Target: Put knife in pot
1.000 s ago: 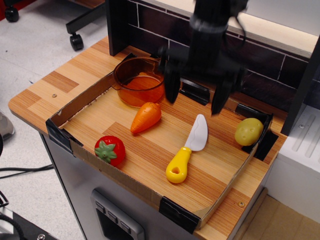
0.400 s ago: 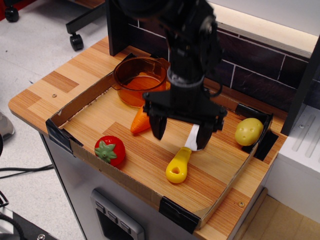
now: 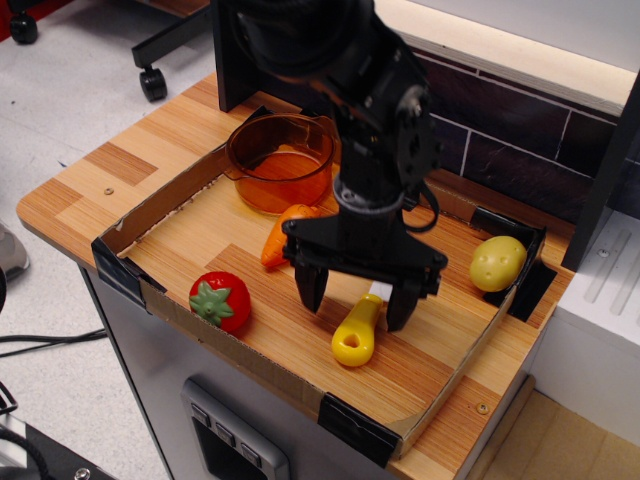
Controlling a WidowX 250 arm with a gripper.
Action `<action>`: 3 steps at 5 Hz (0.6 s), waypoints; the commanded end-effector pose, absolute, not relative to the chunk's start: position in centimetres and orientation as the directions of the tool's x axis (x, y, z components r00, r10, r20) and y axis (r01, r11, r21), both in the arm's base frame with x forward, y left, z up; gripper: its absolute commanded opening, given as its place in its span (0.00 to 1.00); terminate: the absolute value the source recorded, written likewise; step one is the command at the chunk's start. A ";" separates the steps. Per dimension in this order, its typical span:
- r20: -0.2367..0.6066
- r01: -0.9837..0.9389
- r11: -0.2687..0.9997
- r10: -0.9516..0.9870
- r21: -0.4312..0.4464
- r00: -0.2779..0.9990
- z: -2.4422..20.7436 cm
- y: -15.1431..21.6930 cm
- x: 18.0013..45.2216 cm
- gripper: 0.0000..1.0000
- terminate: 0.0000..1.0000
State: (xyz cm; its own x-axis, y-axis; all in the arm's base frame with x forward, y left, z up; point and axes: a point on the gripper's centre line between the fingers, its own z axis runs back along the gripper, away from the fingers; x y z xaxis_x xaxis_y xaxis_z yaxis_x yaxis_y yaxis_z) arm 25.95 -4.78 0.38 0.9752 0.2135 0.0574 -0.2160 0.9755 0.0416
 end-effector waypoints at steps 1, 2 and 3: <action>0.037 -0.160 0.987 0.159 0.030 0.987 -0.4 -5.6 25.5 1.00 0.00; 0.035 -0.126 0.991 0.125 0.033 0.992 -0.8 -5.9 25.3 0.00 0.00; 0.025 -0.097 0.995 0.097 0.016 0.995 -1.0 -5.7 25.3 0.00 0.00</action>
State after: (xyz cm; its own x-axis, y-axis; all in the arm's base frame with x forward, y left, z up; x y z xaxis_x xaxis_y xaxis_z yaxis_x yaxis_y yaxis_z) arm 25.61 -5.96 -0.54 0.9940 0.1005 0.0432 -0.1008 0.9949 0.0063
